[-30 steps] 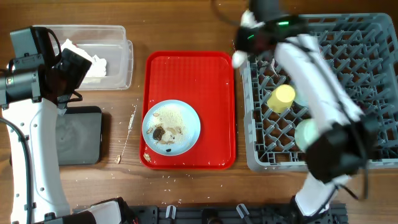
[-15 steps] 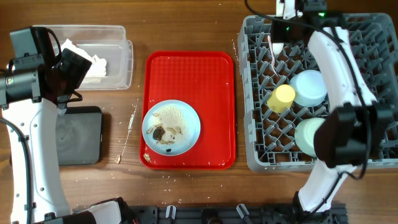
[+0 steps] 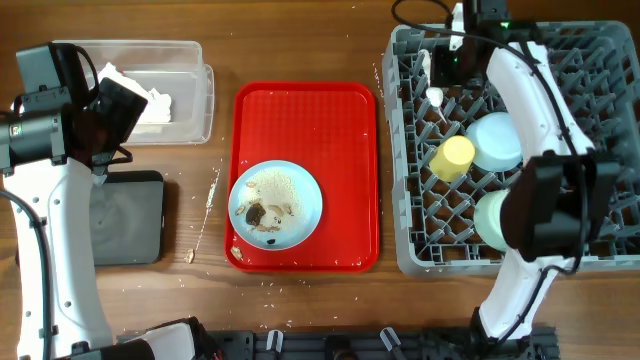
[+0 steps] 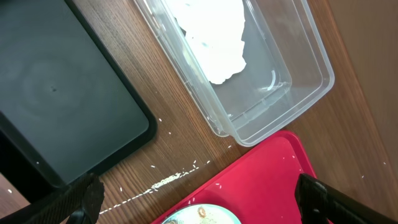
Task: Sort waste into correct bins and load items into the dishwasher rack
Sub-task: 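Carry the spoon to the rack and insert it beside the fork, then move the left gripper to the light-blue plate and grasp its rim, then lift the plate with the left gripper and carry it over the black tray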
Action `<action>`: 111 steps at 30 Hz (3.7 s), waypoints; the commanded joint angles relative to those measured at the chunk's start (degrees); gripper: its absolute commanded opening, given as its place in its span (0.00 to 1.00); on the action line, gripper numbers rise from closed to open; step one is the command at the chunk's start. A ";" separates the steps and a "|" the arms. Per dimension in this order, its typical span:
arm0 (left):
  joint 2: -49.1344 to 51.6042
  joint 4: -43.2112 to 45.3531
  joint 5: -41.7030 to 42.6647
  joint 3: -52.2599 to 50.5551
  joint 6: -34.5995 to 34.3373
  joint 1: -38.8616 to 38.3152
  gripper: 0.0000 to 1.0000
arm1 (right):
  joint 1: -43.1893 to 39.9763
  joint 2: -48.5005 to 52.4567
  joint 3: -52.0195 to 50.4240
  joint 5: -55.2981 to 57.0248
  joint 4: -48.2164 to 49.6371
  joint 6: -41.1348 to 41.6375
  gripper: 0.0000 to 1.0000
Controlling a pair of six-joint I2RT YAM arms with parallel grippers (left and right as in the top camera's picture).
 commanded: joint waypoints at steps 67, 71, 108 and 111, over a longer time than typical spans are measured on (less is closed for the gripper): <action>40.52 3.76 -8.57 -0.07 -22.51 -54.95 0.53 | -9.99 -19.96 0.04 -13.73 -7.91 16.26 1.00; 41.59 3.85 -8.00 -0.07 -22.69 -54.95 0.47 | -9.99 -19.96 0.04 -13.73 -7.91 16.28 1.00; 28.13 -7.96 -12.20 4.57 -11.85 -50.42 0.04 | -9.99 -19.96 0.04 -13.73 -7.91 16.26 1.00; 28.02 -10.82 -15.23 4.59 -11.85 -48.35 0.04 | -9.99 -19.96 0.04 -13.73 -7.91 16.26 1.00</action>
